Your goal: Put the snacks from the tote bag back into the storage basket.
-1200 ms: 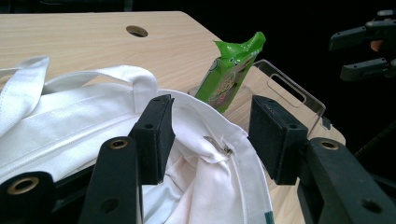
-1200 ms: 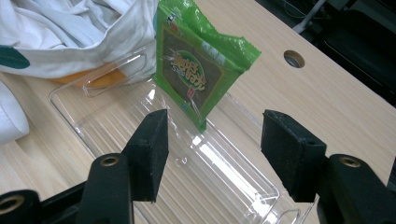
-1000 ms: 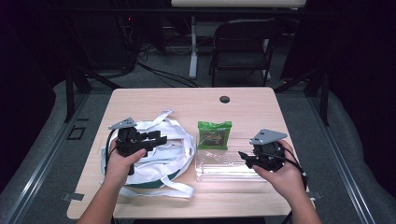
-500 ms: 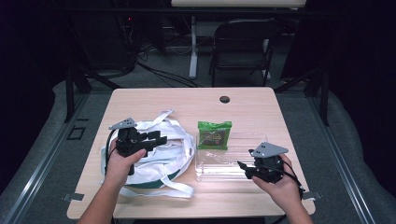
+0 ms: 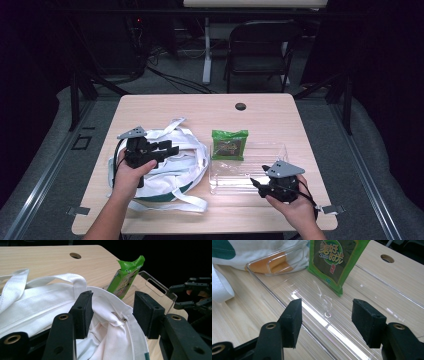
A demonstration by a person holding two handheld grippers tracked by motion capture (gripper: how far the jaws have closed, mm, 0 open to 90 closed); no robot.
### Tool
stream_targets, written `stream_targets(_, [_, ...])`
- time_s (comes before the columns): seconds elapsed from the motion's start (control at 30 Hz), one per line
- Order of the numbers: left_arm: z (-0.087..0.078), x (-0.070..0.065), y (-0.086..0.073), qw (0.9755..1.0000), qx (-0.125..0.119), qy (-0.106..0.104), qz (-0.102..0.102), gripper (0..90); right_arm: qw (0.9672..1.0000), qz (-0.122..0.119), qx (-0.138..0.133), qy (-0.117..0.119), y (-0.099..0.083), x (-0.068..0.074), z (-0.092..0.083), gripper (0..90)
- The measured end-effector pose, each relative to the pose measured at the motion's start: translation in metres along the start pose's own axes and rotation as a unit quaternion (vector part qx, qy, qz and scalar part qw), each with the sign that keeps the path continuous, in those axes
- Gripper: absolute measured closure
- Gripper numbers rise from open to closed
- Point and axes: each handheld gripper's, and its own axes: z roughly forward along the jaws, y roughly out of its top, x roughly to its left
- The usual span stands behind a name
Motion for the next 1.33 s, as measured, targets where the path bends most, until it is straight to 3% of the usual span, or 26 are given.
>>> stream_targets(0.3, [0.0, -0.001, 0.0, 1.0, 0.001, 0.0, 0.001, 49.8, 0.9999, 0.006, -0.013, 0.003, -0.011, 0.01, 0.009, 41.7])
stream_targets(0.7, [0.001, 0.0, 0.0, 1.0, 0.001, 0.001, 0.0, 49.8, 0.9994, 0.02, -0.027, 0.009, -0.016, 0.012, 0.01, 41.7])
stream_targets(1.33, [0.001, 0.001, -0.001, 1.0, 0.002, 0.008, 0.0, 49.7, 0.9995, 0.012, -0.027, 0.009, -0.018, 0.015, 0.014, 41.7])
